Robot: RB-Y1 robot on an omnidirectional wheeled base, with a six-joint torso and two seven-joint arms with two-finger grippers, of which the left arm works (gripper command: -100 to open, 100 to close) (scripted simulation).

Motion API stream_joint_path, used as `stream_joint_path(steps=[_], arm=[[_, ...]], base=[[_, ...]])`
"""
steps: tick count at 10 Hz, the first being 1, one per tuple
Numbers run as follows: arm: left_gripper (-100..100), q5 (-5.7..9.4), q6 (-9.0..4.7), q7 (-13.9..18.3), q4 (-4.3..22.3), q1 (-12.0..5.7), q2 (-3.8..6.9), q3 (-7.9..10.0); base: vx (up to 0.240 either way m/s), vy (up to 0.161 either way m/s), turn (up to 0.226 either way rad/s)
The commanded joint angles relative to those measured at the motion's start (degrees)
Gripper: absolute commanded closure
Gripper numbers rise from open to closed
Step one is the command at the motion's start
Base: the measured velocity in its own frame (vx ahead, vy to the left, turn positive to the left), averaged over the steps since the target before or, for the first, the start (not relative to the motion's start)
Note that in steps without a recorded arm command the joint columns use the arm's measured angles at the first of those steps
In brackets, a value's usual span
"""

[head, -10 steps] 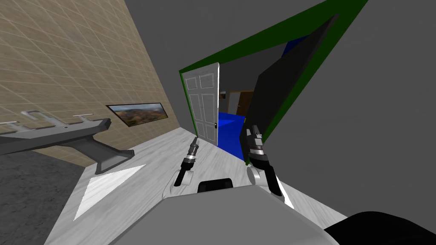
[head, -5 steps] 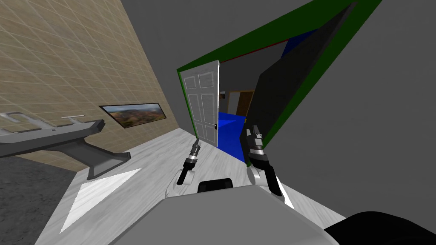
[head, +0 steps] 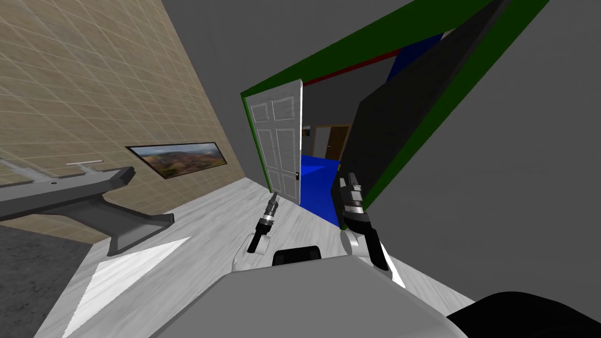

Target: Push the door open

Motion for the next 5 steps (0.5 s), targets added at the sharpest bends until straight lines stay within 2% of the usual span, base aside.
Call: stream_joint_path(steps=[1,5], arm=[[-100,-0.11,-0.71,0.27,2.09,-0.73,0.01,-0.33],[-100,-0.39,-1.89,0.96,6.91,-2.63,-0.03,-1.15]], base=[[0.1,0.019,-0.017],[0.099,0.026,-0.018]])
